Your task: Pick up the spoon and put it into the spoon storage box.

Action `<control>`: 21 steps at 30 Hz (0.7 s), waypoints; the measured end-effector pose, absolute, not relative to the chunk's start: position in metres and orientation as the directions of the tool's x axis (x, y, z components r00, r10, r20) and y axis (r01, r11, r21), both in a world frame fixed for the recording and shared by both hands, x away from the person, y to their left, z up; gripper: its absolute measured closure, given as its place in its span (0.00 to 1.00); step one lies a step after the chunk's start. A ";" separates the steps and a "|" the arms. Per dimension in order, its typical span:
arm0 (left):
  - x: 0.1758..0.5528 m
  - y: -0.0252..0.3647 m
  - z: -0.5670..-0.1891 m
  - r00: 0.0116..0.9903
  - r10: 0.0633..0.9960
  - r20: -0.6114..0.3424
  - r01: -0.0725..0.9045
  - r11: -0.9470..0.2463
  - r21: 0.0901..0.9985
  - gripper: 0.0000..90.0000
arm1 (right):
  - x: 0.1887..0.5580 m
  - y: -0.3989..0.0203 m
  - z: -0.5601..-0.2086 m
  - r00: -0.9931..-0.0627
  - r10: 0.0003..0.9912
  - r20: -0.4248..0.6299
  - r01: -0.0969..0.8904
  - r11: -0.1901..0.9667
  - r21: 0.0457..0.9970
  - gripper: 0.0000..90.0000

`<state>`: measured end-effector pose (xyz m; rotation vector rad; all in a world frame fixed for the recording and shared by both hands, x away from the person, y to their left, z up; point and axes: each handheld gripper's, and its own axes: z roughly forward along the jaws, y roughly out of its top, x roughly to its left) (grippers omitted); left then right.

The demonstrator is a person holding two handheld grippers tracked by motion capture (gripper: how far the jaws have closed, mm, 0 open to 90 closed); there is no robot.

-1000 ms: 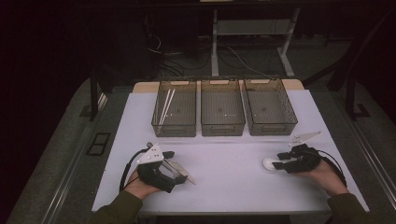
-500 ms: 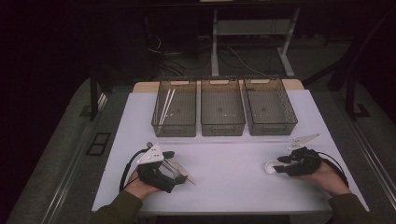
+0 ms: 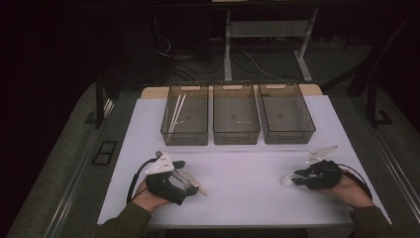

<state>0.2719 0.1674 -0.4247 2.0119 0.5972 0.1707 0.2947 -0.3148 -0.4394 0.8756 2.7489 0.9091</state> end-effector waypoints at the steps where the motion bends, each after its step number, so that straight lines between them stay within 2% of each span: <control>1: 0.272 0.167 -0.425 0.869 0.478 -0.127 0.339 -0.389 0.857 0.00 | 0.295 -0.315 -0.439 -0.828 0.557 0.071 0.489 0.654 0.578 0.77; 16: 0.272 0.167 -0.425 0.869 0.479 -0.128 0.339 -0.387 0.858 0.00 | 0.293 -0.314 -0.439 -0.842 0.534 0.076 0.475 0.668 0.572 0.89; 21: 0.272 0.167 -0.425 0.870 0.477 -0.126 0.337 -0.388 0.858 0.00 | 0.293 -0.314 -0.439 -0.843 0.532 0.076 0.474 0.670 0.572 0.90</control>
